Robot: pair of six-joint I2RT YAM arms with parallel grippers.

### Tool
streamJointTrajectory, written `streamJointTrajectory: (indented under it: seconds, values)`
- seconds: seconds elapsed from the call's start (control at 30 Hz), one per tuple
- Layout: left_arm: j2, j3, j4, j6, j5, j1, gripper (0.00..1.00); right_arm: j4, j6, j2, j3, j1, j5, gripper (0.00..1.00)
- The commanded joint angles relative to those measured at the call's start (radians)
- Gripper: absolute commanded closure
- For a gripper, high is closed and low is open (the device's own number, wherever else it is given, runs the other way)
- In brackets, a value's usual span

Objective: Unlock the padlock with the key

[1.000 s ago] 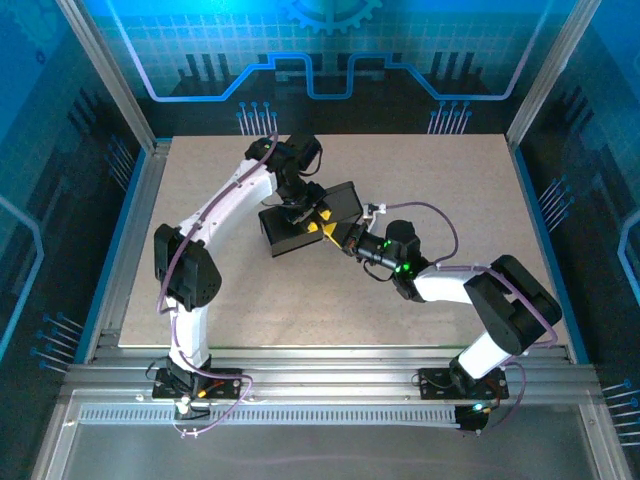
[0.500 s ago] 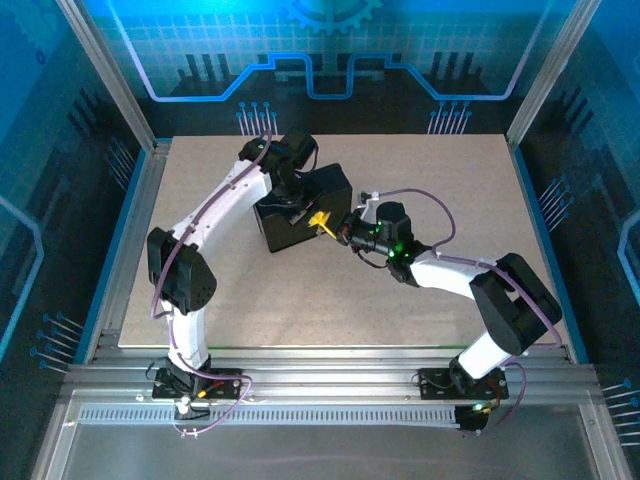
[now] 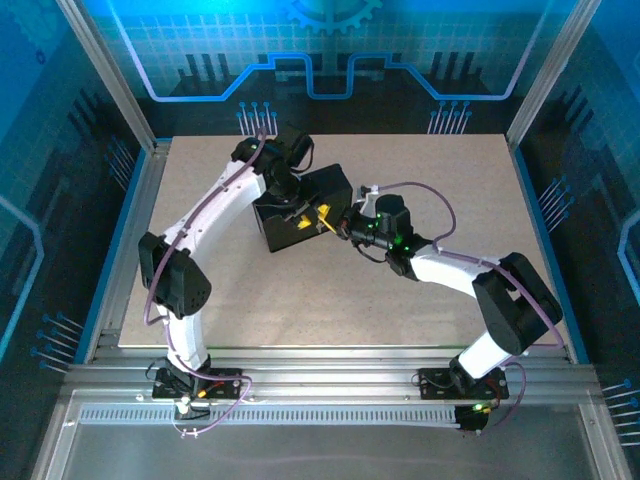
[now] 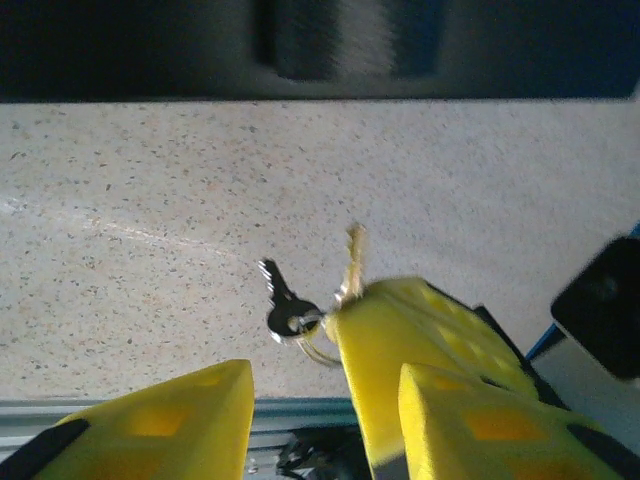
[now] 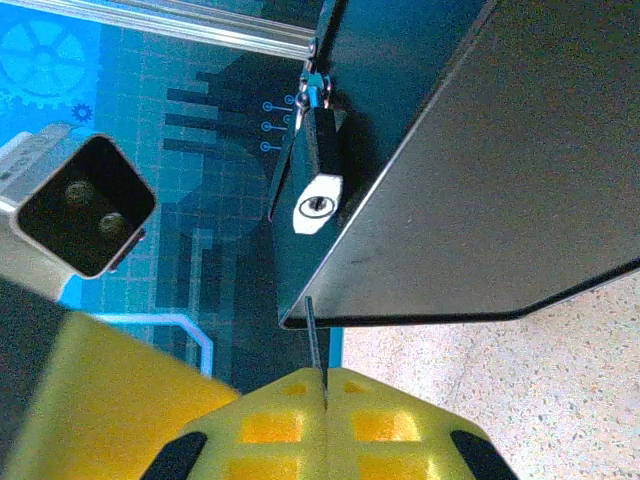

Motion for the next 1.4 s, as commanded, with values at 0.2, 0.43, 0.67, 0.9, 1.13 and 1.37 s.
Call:
streamJointTrajectory:
  seconds: [0.2, 0.43, 0.67, 0.9, 1.13, 1.37]
  values:
    - [-0.073, 0.018, 0.054, 0.281, -0.091, 0.101, 0.45, -0.158, -0.110, -0.062, 0.055, -0.026, -0.032, 1.00]
    - [-0.018, 0.097, 0.104, 0.629, -0.341, 0.197, 0.40, -0.219, -0.152, -0.055, 0.129, -0.026, -0.052, 1.00]
    - [-0.023, -0.078, 0.369, 0.786, -0.146, 0.305, 0.38, -0.249, -0.174, -0.036, 0.156, -0.029, -0.074, 1.00]
    - [-0.009, -0.187, 0.480, 0.855, 0.012, 0.319, 0.32, -0.275, -0.207, -0.045, 0.146, -0.035, -0.105, 1.00]
    - [-0.033, -0.295, 0.548, 0.831, 0.073, 0.321, 0.32, -0.284, -0.217, -0.077, 0.118, -0.052, -0.113, 1.00]
    - [-0.063, -0.338, 0.504, 0.825, 0.165, 0.314, 0.34, -0.306, -0.241, -0.115, 0.083, -0.081, -0.125, 1.00]
